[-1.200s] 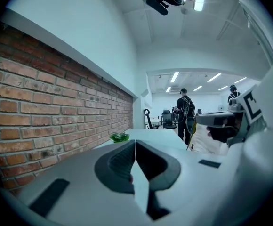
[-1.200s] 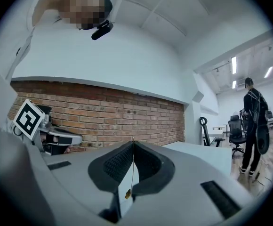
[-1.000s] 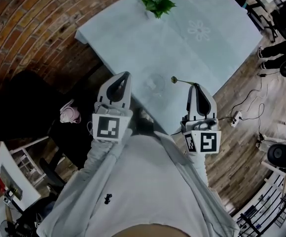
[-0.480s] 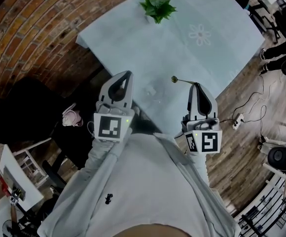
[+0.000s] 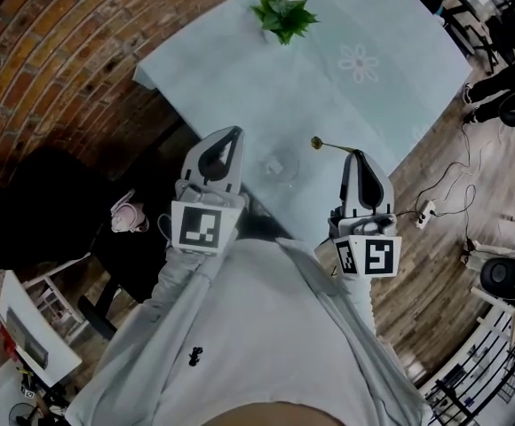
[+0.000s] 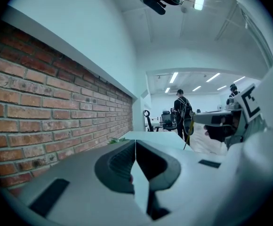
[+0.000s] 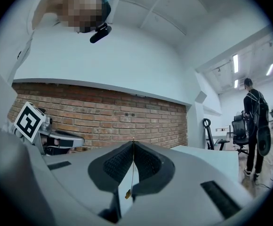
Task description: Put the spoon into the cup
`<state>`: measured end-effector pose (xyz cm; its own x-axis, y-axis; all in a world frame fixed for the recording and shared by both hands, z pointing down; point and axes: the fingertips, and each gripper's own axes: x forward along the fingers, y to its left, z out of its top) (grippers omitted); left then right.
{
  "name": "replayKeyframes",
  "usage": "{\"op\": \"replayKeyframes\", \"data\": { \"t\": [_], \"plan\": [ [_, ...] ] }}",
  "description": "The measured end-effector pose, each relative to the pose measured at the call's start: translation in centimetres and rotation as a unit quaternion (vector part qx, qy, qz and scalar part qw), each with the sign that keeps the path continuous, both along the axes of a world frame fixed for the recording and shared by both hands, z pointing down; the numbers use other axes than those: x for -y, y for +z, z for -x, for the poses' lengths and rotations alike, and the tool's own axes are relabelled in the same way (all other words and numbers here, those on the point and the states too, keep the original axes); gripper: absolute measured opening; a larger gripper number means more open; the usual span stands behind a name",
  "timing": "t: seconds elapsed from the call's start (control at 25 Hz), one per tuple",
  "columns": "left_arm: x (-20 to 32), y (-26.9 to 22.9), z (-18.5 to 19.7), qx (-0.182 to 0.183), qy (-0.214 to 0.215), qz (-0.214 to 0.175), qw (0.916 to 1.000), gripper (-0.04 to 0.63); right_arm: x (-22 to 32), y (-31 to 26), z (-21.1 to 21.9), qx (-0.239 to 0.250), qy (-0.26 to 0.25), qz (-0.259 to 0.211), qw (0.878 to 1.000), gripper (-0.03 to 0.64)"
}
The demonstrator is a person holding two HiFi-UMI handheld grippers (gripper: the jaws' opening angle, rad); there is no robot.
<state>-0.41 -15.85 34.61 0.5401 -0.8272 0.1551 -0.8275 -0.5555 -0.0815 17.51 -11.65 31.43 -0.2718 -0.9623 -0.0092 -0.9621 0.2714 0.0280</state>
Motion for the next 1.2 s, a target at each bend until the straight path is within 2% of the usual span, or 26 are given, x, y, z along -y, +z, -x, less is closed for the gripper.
{"op": "replayKeyframes", "data": {
  "t": [0.12,0.24,0.4,0.64,1.2],
  "plan": [
    [0.1,0.0,-0.1,-0.012,-0.002,0.01,0.9999,0.02,0.1,0.2,0.4,0.003,-0.006,0.006,1.0,0.02],
    [0.1,0.5,-0.4,-0.001,0.009,0.005,0.9999,0.02,0.0,0.6,1.0,0.008,-0.016,0.012,1.0,0.02],
    [0.1,0.8,-0.6,-0.014,0.002,0.02,0.9997,0.02,0.0,1.5,1.9,0.016,-0.031,0.027,0.999,0.02],
    [0.1,2.0,-0.5,-0.014,-0.001,0.035,0.9993,0.02,0.2,3.9,3.0,0.022,-0.051,0.057,0.997,0.02],
    [0.1,3.7,-0.3,-0.004,-0.003,0.053,0.9986,0.02,1.1,10.9,3.5,0.11,-0.065,0.142,0.982,0.02]
  ]
}}
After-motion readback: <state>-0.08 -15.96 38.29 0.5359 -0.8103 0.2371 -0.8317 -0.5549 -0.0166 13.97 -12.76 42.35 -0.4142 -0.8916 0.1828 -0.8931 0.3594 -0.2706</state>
